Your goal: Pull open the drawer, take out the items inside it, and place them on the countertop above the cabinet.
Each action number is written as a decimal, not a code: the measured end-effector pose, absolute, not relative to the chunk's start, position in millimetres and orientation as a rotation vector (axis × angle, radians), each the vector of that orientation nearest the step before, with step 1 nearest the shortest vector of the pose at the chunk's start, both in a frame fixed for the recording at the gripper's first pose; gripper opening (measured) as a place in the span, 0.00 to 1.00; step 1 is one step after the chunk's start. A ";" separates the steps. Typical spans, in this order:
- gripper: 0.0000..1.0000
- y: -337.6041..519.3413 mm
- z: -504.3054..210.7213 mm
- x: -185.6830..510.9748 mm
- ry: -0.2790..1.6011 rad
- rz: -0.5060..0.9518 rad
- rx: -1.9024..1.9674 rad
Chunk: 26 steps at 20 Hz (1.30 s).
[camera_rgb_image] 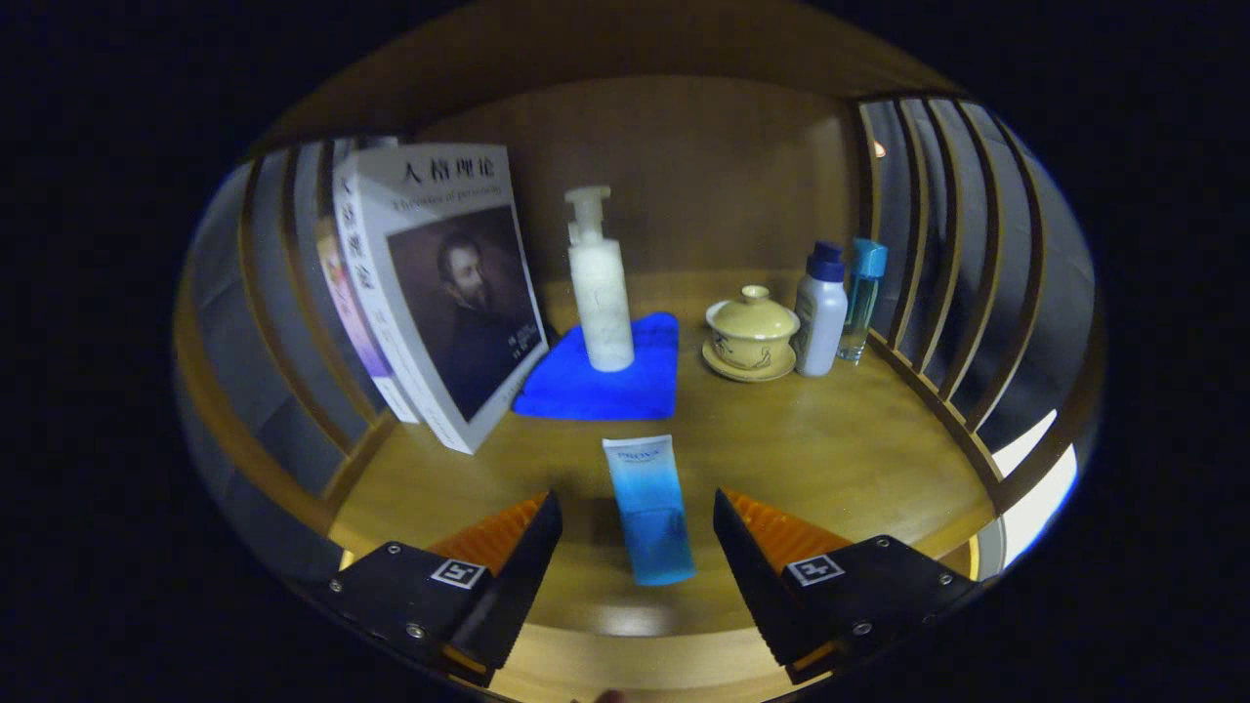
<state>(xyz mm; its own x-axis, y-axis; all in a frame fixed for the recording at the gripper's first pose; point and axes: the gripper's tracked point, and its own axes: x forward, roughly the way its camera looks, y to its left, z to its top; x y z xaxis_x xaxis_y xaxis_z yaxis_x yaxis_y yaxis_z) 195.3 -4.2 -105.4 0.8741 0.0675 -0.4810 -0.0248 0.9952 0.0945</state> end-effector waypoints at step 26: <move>0.95 11.1 -102.1 -120.3 0.014 0.027 -0.012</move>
